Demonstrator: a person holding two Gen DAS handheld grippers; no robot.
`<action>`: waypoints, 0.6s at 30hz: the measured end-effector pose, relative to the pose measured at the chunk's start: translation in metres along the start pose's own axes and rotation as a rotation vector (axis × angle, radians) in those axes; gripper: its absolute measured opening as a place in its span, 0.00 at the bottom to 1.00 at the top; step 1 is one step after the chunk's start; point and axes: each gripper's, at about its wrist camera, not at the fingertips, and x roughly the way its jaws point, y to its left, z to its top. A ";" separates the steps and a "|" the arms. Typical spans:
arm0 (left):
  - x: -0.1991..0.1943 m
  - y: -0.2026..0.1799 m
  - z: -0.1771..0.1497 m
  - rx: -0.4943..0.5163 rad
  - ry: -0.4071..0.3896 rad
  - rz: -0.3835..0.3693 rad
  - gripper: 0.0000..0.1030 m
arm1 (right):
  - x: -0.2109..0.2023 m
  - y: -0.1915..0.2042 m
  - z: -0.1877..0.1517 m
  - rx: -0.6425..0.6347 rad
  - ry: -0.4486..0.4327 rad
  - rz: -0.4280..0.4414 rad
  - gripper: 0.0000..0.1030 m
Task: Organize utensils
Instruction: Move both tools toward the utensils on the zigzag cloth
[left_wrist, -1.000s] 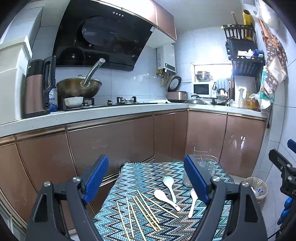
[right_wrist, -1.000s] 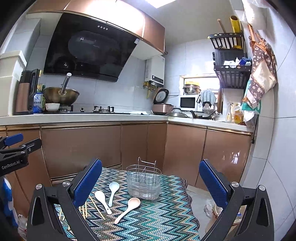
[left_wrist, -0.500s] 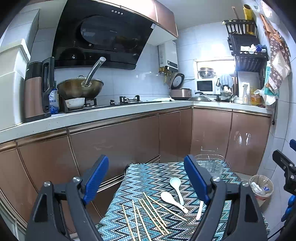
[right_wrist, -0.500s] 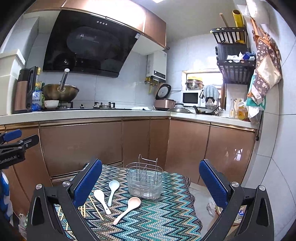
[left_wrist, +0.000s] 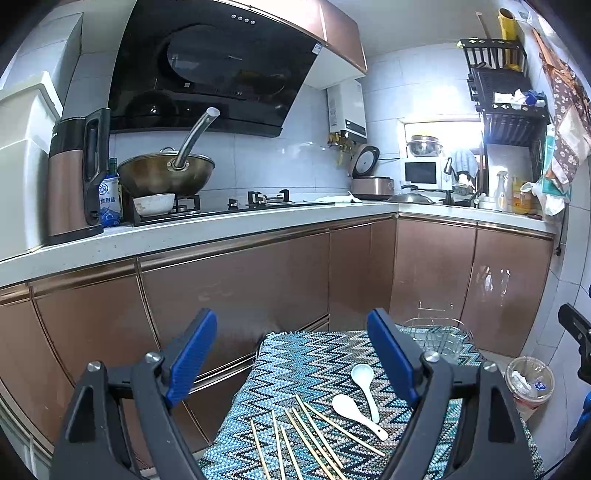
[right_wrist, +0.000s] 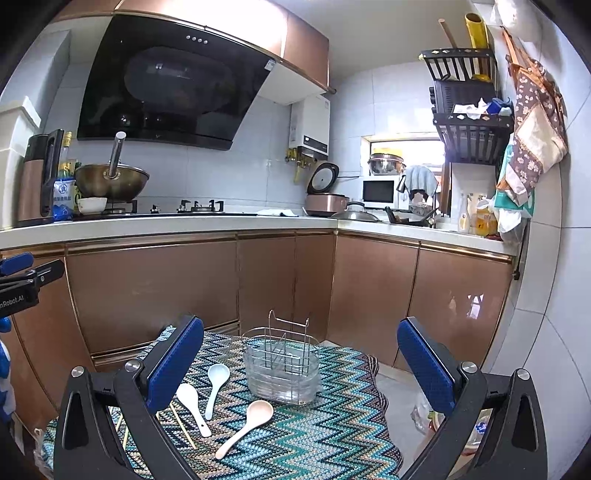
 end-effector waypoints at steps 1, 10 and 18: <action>0.001 -0.001 0.000 0.000 -0.001 -0.002 0.80 | 0.000 0.000 0.001 -0.002 -0.001 -0.003 1.00; 0.020 0.008 0.000 -0.033 0.045 -0.022 0.80 | 0.006 -0.007 0.004 0.005 0.011 -0.012 1.00; 0.045 0.053 0.002 -0.119 0.119 0.051 0.80 | 0.035 -0.013 -0.010 0.026 0.077 0.041 1.00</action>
